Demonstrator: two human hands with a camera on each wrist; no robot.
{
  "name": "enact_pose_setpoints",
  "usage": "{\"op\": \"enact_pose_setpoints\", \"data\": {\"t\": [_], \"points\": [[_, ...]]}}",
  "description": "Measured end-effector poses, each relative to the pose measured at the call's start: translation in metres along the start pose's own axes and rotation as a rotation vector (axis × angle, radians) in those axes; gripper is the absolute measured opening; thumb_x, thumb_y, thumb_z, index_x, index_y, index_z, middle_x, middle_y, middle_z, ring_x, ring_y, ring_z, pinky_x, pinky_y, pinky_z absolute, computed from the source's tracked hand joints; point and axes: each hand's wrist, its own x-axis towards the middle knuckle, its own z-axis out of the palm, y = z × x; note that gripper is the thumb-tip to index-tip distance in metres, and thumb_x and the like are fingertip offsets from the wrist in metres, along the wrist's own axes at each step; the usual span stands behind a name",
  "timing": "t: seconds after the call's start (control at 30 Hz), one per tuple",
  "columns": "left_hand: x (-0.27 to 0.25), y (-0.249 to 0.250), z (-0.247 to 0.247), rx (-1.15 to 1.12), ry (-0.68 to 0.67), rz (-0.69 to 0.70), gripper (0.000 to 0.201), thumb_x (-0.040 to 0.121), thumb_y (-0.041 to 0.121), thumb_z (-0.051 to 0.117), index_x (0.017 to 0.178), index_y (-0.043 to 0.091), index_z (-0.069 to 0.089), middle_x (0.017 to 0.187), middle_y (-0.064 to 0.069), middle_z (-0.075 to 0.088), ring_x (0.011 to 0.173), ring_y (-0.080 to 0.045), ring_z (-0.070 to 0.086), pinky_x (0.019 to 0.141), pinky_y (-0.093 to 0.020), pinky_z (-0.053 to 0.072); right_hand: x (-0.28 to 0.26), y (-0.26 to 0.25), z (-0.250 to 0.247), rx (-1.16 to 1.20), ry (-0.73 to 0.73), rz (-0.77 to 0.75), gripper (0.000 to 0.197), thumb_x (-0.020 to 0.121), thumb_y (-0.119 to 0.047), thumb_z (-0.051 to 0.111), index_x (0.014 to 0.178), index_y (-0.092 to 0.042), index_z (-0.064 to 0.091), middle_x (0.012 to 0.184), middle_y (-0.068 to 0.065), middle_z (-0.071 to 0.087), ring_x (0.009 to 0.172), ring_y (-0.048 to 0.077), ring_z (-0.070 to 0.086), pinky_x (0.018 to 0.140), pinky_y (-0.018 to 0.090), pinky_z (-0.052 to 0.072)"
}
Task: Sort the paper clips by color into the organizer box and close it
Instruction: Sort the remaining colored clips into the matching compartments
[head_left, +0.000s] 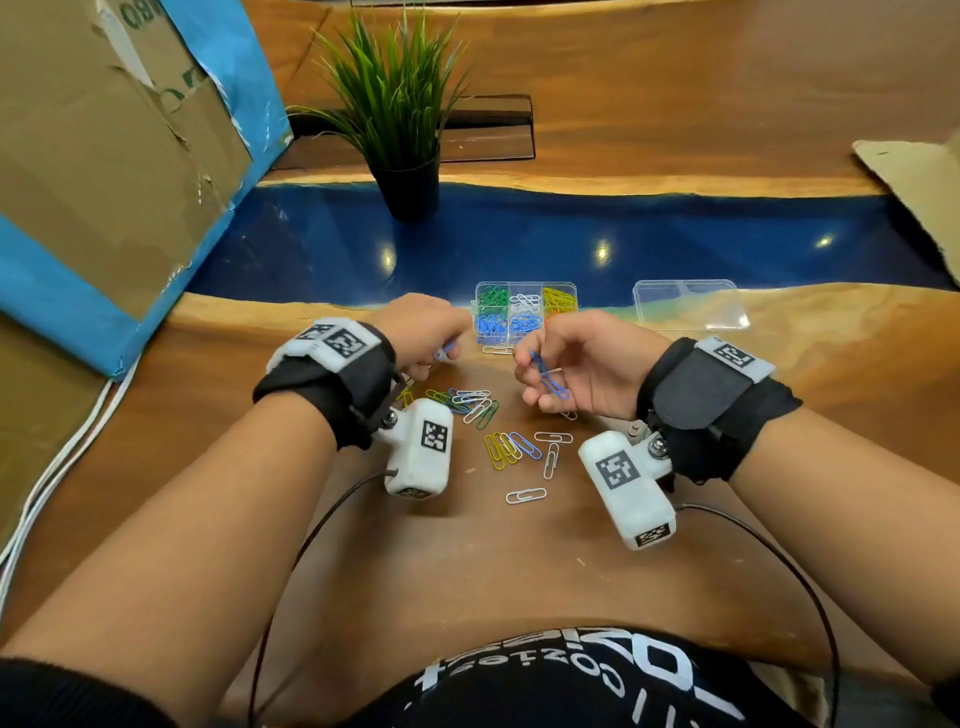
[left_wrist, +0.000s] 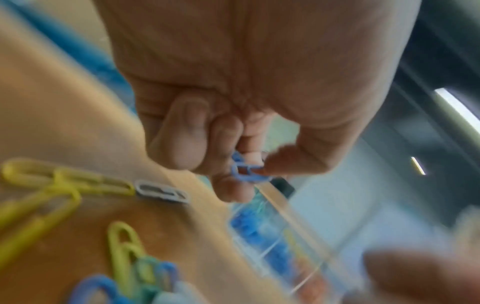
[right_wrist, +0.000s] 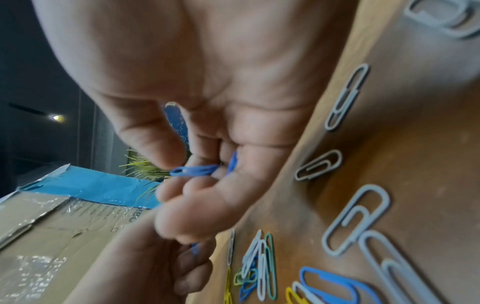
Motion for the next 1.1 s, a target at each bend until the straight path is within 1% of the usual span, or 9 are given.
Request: {"op": "enact_pose_setpoints", "data": {"t": [0.13,0.23,0.3,0.4,0.5,0.6,0.93,1.0,1.1], "points": [[-0.006,-0.007,-0.009,-0.543,-0.119,-0.064,0.013,0.073,0.011,0.029,0.063,0.016,0.036,0.052,0.0,0.037,0.036,-0.012,0.027,0.039,-0.012,0.015,0.0,-0.003,0.01,-0.172,0.031,-0.022,0.026,0.089,-0.018,0.047,0.064,-0.01,0.051,0.059,0.004,0.046,0.047,0.016,0.048,0.038,0.018,0.038],[-0.01,-0.01,-0.012,-0.57,-0.156,-0.071,0.007,0.066,0.018,0.034,0.063,0.016,0.039,0.048,0.002,0.033,0.037,-0.013,0.03,0.039,-0.011,0.016,0.002,0.001,0.018,-0.757,0.099,-0.06,0.028,0.084,-0.024,0.064,0.061,-0.017,0.049,0.06,0.003,0.053,0.05,0.018,0.047,0.044,0.023,0.036],[-0.013,-0.014,-0.01,-0.43,-0.143,-0.08,0.008,0.068,0.019,0.04,0.061,0.016,0.038,0.045,0.004,0.033,0.034,-0.013,0.029,0.041,-0.011,0.017,0.003,0.005,0.024,-1.16,0.102,-0.089,0.025,0.077,-0.027,0.071,0.062,-0.02,0.053,0.071,0.002,0.064,0.064,0.019,0.056,0.056,0.029,0.044],[-0.015,-0.023,-0.008,0.145,-0.064,0.047,0.018,0.073,0.019,0.06,0.059,0.017,0.05,0.043,0.007,0.041,0.036,-0.009,0.037,0.038,-0.015,0.024,0.002,0.012,0.033,-1.544,0.158,-0.095,0.01,0.079,-0.022,0.066,0.073,-0.018,0.059,0.077,0.0,0.062,0.074,0.018,0.057,0.062,0.026,0.045],[-0.021,-0.026,-0.009,0.597,-0.003,0.142,0.005,0.075,0.02,0.068,0.07,0.022,0.067,0.056,0.009,0.052,0.057,-0.009,0.05,0.051,-0.02,0.038,0.005,0.015,0.04,-1.726,0.204,-0.079,0.014,0.083,-0.023,0.061,0.087,-0.01,0.064,0.092,0.007,0.068,0.088,0.025,0.063,0.073,0.029,0.05],[-0.022,-0.025,-0.008,0.71,0.027,0.163,0.004,0.073,0.023,0.07,0.076,0.025,0.07,0.06,0.013,0.05,0.061,-0.007,0.047,0.055,-0.022,0.036,0.006,0.011,0.043,-1.799,0.222,-0.074,0.015,0.086,-0.024,0.059,0.077,-0.012,0.056,0.081,0.006,0.06,0.081,0.026,0.058,0.069,0.028,0.047],[-0.022,-0.018,0.002,0.839,0.006,0.255,0.003,0.073,0.025,0.07,0.071,0.025,0.067,0.062,0.013,0.05,0.076,-0.016,0.056,0.065,-0.027,0.047,0.009,0.001,0.039,-1.629,0.261,0.048,0.034,0.084,-0.039,0.055,0.061,-0.018,0.044,0.063,0.0,0.047,0.072,0.024,0.05,0.059,0.026,0.038],[-0.023,-0.018,0.002,0.839,0.008,0.262,0.005,0.073,0.026,0.07,0.07,0.027,0.066,0.06,0.013,0.049,0.074,-0.016,0.056,0.067,-0.028,0.049,0.011,-0.005,0.037,-1.384,0.286,0.041,0.03,0.087,-0.031,0.051,0.061,-0.017,0.043,0.062,0.001,0.046,0.066,0.023,0.047,0.056,0.027,0.037],[-0.024,-0.016,0.001,0.851,-0.011,0.266,0.006,0.074,0.026,0.068,0.069,0.027,0.065,0.06,0.012,0.05,0.073,-0.016,0.056,0.064,-0.027,0.048,0.014,-0.01,0.036,-0.648,0.221,-0.014,0.025,0.081,0.0,0.036,0.059,-0.012,0.037,0.059,0.006,0.041,0.044,0.016,0.034,0.042,0.017,0.026]]}}
